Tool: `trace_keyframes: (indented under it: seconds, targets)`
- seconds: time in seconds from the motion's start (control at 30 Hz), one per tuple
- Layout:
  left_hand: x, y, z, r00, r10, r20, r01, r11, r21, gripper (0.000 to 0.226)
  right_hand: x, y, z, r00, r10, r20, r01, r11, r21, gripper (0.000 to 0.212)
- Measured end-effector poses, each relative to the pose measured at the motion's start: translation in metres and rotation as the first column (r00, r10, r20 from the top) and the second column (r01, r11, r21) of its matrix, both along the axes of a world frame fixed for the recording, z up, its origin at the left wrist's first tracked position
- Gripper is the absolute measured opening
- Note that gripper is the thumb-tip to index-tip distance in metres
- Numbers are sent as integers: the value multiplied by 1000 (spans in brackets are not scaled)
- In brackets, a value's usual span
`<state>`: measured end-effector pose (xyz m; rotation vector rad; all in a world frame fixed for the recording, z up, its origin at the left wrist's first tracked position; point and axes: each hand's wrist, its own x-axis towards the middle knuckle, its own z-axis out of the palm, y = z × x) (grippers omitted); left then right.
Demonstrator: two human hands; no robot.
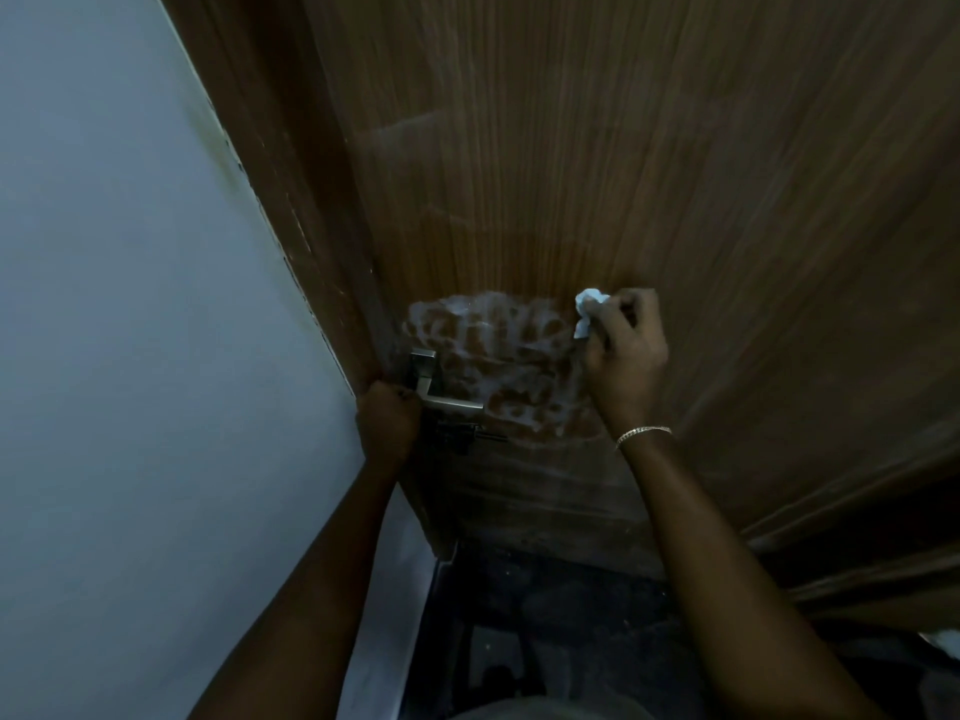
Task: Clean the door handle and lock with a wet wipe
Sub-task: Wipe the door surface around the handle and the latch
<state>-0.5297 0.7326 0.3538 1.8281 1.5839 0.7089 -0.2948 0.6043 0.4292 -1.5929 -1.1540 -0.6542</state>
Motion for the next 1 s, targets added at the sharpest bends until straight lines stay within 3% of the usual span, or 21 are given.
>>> trace_keyframes:
  seconds: [0.1, 0.3, 0.47, 0.6, 0.73, 0.9, 1.0]
  targets:
    - [0, 0, 0, 1000, 8, -1, -8, 1000, 3, 22, 4, 7, 10, 997, -16, -70, 20, 998, 59, 15]
    - [0, 1, 0, 1000, 0, -1, 0, 1000, -9, 22, -9, 10, -8, 999, 43, 24, -42, 999, -33, 15]
    - [0, 3, -2, 1000, -1, -11, 1, 1000, 12, 24, -8, 26, 7, 1000, 20, 2, -20, 999, 35, 13]
    - [0, 2, -3, 1000, 2, -19, -2, 1000, 8, 24, -18, 23, -11, 996, 48, 69, -42, 995, -87, 15]
    - [1, 3, -5, 1000, 12, -22, -12, 1000, 4, 20, -18, 23, -4, 1000, 3, -18, -4, 999, -35, 13]
    - [1, 5, -6, 999, 28, -32, -29, 999, -31, 18, -41, 26, -6, 997, 54, 47, -45, 984, -173, 16]
    - [2, 5, -5, 998, 53, -29, -54, 997, -54, 17, -36, 20, -1, 1000, 21, -11, -22, 990, -137, 14]
